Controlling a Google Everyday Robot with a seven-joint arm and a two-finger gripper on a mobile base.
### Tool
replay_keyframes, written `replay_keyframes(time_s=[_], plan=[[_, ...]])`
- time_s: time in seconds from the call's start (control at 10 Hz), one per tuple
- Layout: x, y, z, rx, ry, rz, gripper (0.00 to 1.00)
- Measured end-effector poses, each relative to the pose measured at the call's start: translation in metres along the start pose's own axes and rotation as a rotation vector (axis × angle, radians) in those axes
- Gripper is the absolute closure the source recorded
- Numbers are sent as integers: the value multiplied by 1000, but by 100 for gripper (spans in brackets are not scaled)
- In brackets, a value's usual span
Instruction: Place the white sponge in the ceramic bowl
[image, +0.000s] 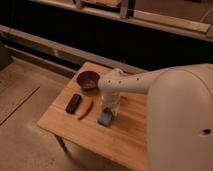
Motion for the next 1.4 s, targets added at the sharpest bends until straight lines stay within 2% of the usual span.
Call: replay_keyframes(time_s=[0.1, 0.4, 0.7, 1.0, 1.4], plan=[[2, 6, -11, -19, -18, -6, 99], [2, 17, -37, -56, -65, -20, 100], [-13, 32, -69, -77, -118, -34, 100], [-44, 53, -96, -70, -154, -62, 100], [-103, 89, -130, -59, -191, -78, 100]])
